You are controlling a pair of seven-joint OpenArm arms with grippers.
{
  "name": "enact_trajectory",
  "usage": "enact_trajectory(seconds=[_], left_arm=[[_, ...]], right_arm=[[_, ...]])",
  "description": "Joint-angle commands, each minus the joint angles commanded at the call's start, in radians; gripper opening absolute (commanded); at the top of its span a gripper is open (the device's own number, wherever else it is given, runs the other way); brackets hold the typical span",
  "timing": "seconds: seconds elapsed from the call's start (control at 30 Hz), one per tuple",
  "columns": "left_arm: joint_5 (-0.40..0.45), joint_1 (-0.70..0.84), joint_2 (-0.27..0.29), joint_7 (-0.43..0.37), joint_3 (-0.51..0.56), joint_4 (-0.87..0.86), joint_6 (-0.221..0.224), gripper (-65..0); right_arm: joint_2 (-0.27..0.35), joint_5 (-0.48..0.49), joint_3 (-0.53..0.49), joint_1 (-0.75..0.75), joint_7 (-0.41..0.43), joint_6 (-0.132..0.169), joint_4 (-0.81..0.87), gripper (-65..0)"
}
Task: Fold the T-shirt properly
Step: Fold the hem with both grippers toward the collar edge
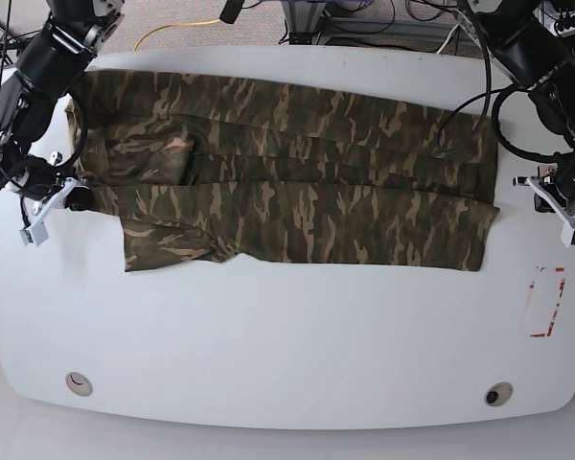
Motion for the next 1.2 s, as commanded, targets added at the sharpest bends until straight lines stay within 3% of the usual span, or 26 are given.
enact_trajectory(seconds=[0.07, 0.13, 0.57, 0.77, 0.93, 1.13, 1.2], left_arm=[[0.002, -0.031, 0.0, -0.003, -0.002, -0.049, 0.0, -29.3], [-0.005, -0.066, 0.0, -0.032, 0.006, -0.117, 0.0, -26.9], [0.0, -0.206, -0.005, -0.239, 0.011, -0.493, 0.0, -26.9], [-0.005, -0.239, -0.005, -0.293, 0.101, -0.595, 0.0, -26.9], [0.0, -0.247, 0.002, -0.393, 0.104, -0.677, 0.0, -26.9], [-0.005, -0.275, 0.0, -0.408, 0.104, -0.772, 0.0, -27.2], [-0.005, -0.275, 0.002, -0.408, 0.104, -0.772, 0.0, -31.9]], right_arm=[[0.0, 0.0, 0.002, -0.003, 0.003, 0.0, 0.0, -65.0], [-0.002, 0.0, 0.002, -0.002, 0.003, 0.0, -0.002, -65.0], [-0.029, 0.0, 0.002, 0.0, 0.003, 0.0, -0.002, -65.0], [-0.029, 0.0, 0.002, 0.0, 0.003, 0.0, -0.002, -65.0], [-0.029, 0.002, 0.006, 0.003, 0.003, 0.0, -0.002, -65.0], [-0.029, 0.002, 0.006, 0.014, 0.003, 0.0, -0.002, -65.0], [-0.037, 0.002, 0.003, 0.014, 0.003, 0.0, -0.002, -65.0]])
